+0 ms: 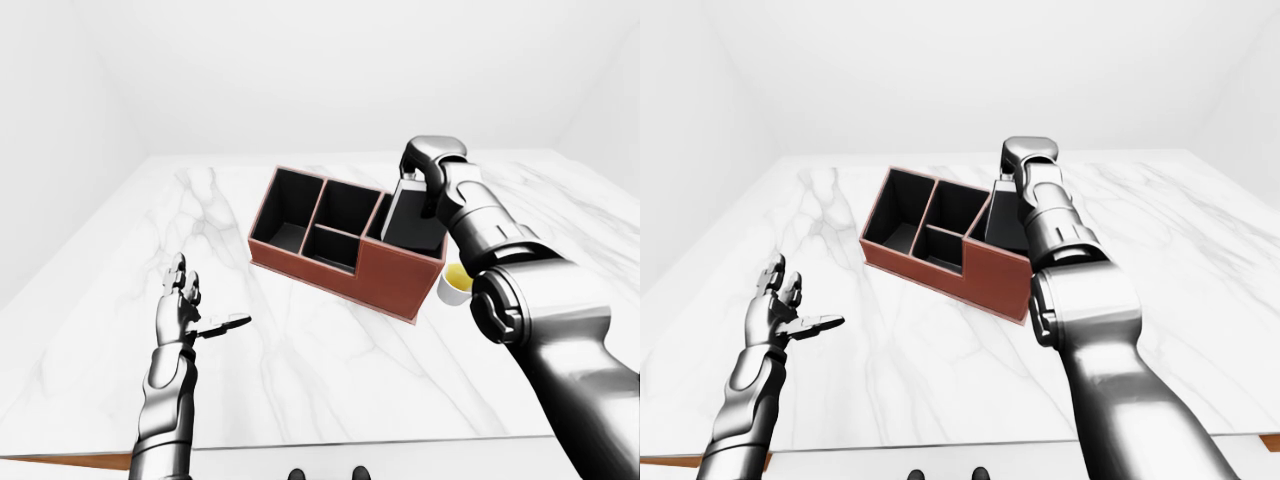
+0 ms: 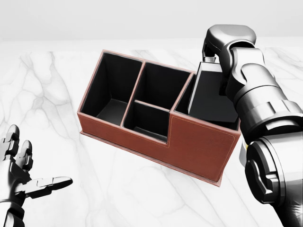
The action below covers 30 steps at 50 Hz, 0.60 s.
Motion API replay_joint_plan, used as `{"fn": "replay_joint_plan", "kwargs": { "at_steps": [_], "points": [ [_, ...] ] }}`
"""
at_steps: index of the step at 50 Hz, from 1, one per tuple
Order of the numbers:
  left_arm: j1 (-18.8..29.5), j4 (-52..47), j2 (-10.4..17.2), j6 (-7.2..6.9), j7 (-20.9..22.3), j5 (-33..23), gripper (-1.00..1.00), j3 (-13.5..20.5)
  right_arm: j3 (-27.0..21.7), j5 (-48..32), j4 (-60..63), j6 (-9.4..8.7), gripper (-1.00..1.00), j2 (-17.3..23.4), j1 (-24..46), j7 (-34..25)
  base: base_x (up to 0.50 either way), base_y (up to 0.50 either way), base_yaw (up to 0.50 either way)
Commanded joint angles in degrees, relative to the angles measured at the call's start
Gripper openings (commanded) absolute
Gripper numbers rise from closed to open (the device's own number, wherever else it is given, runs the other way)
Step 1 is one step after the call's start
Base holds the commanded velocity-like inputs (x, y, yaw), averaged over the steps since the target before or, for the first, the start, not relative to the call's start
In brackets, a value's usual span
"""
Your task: Pick up the book and place it in the right compartment of the caddy.
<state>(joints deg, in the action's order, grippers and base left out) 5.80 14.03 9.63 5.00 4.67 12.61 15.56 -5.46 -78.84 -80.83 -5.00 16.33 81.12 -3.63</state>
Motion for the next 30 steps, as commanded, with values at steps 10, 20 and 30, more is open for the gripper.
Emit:
{"fn": "replay_joint_plan", "kwargs": {
  "at_steps": [10,20,30],
  "points": [
    [1.5,3.5,1.1,0.00,-0.1,0.7,1.00,0.0,-0.5,-2.1,0.7,0.00,-1.00,-0.8,-1.2,0.7,0.00,0.00,0.00],
    [2.2,5.3,1.3,0.00,-0.2,0.6,1.00,-0.2,-0.9,-2.4,0.7,0.00,-1.00,-1.4,-2.4,0.7,0.00,0.00,0.00],
    [2.4,5.8,1.6,0.00,-0.2,0.8,1.00,-0.1,-1.1,-2.9,0.6,0.00,-1.00,-2.0,-3.5,0.3,0.00,0.00,0.00]
  ]
}}
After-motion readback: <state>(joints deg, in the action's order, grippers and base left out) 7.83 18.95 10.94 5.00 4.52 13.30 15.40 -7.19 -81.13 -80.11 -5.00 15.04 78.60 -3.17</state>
